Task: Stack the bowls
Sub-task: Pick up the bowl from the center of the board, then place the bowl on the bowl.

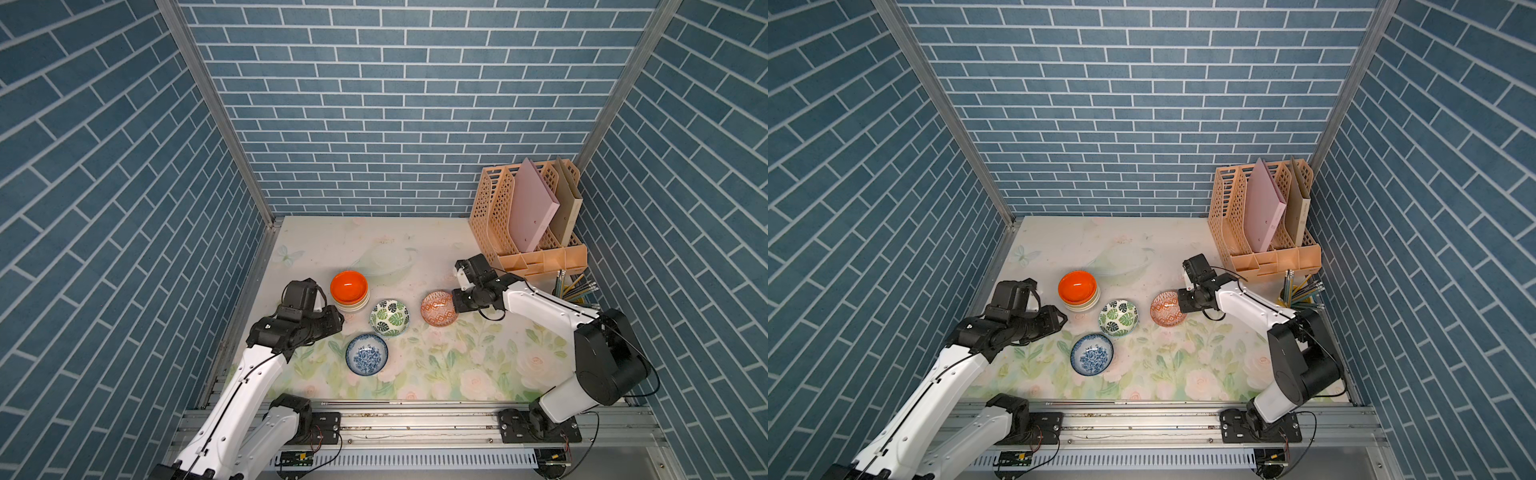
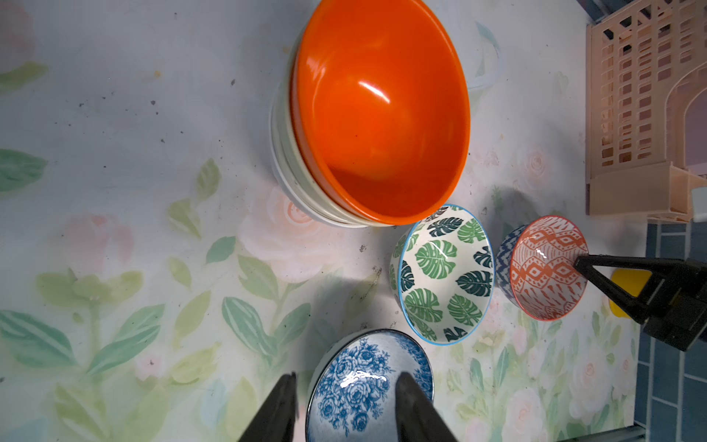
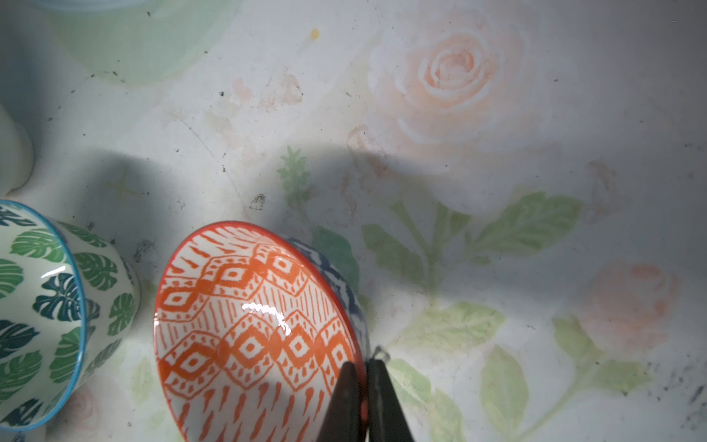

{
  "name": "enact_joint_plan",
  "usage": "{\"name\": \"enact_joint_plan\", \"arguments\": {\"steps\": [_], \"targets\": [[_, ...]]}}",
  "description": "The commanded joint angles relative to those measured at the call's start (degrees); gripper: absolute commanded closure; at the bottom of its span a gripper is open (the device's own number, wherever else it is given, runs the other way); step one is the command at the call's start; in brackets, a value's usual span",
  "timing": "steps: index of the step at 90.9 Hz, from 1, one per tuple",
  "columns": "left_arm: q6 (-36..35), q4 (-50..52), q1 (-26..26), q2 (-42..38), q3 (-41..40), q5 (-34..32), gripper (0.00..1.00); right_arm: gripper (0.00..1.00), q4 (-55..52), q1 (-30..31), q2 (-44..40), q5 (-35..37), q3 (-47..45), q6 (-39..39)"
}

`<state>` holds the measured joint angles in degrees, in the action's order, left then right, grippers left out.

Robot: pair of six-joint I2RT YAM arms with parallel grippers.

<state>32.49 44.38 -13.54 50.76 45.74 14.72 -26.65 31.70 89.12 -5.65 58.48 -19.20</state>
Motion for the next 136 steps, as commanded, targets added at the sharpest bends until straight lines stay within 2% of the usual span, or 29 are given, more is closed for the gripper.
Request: {"name": "enact_joint_plan", "arguments": {"steps": [1,19,48,60,79,96,136], "targets": [[-0.84,-0.71,-0.32,0.92,2.73,2.88,0.53,1.00,-1.99,0.02,-3.84,-3.66,3.08,-0.10],[0.48,-3.81,-3.69,4.84,6.44,4.15,0.54,1.00,-3.03,0.76,-6.31,-7.70,5.86,-1.50],[4.73,-13.25,-18.69,18.61,14.56,-0.44,0.54,1.00,-4.70,4.22,-6.87,-8.00,10.00,-2.45],[4.70,-13.39,-23.04,25.02,18.99,-3.28,0.54,1.00,-4.87,5.21,-6.58,-7.82,10.89,-2.62],[4.68,-14.40,-24.45,28.64,19.34,-4.38,0.55,1.00,-5.42,6.50,-7.07,-7.45,12.00,-2.91],[4.77,-14.28,-25.63,28.85,18.94,-5.20,0.57,1.00,-5.54,7.50,-6.93,-7.44,12.98,-3.12],[5.34,-15.32,-26.19,28.68,14.95,-5.48,0.69,1.00,-4.88,9.25,-5.29,-7.71,14.69,-3.65]]}}
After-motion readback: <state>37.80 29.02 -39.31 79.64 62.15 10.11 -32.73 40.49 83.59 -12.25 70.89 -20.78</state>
